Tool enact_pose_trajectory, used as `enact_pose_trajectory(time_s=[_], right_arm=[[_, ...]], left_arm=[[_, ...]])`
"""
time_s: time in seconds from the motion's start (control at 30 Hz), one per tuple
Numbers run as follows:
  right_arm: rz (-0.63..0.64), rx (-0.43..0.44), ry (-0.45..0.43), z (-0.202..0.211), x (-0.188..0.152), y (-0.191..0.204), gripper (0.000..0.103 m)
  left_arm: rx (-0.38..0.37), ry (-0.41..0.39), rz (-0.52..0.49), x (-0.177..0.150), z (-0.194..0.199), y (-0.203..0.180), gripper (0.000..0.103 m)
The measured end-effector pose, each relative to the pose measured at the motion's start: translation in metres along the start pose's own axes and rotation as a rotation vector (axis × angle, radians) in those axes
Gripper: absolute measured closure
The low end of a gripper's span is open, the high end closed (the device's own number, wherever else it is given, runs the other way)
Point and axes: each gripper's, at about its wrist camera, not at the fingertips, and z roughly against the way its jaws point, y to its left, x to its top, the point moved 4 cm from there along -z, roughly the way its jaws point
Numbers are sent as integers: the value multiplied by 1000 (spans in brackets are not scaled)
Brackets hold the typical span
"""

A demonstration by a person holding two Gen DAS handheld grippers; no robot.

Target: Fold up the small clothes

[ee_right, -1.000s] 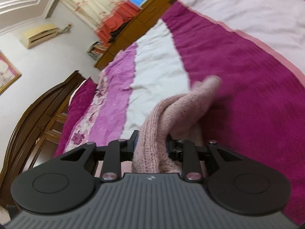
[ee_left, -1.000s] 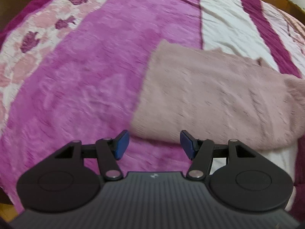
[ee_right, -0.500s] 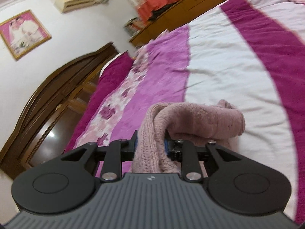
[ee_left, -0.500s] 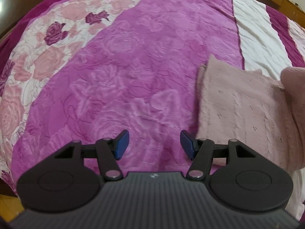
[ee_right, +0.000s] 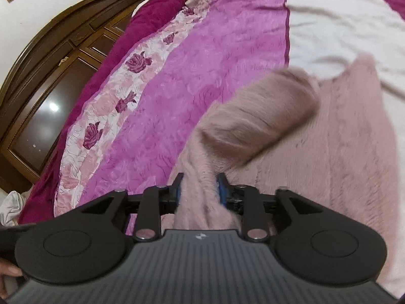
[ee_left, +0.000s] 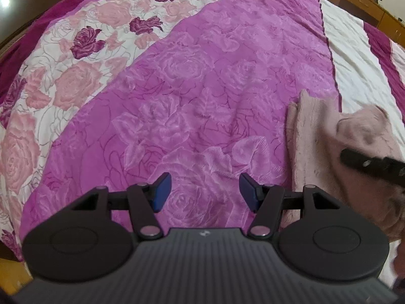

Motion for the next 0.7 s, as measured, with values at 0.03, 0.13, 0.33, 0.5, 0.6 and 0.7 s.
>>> enact_pose_trajectory(time_s=[0.03, 0.13, 0.33, 0.5, 0.6, 0.7], right_arm=[[-10, 15, -10, -3, -1, 0, 59], [1, 60, -19, 2, -4, 6, 49], [18, 117, -64, 46, -10, 8, 46], [56, 14, -149, 93, -11, -10, 41], [66, -73, -182, 115, -12, -27, 40], [72, -156, -207, 131, -13, -45, 36]], left_arm=[[-11, -5, 1, 1, 0, -1, 42], [-42, -19, -8, 5, 1, -9, 42], [-143, -73, -22, 16, 11, -36, 42], [-237, -105, -58, 24, 16, -69, 42], [-284, -105, -78, 28, 8, -89, 42], [-300, -73, -72, 31, -8, -105, 42]])
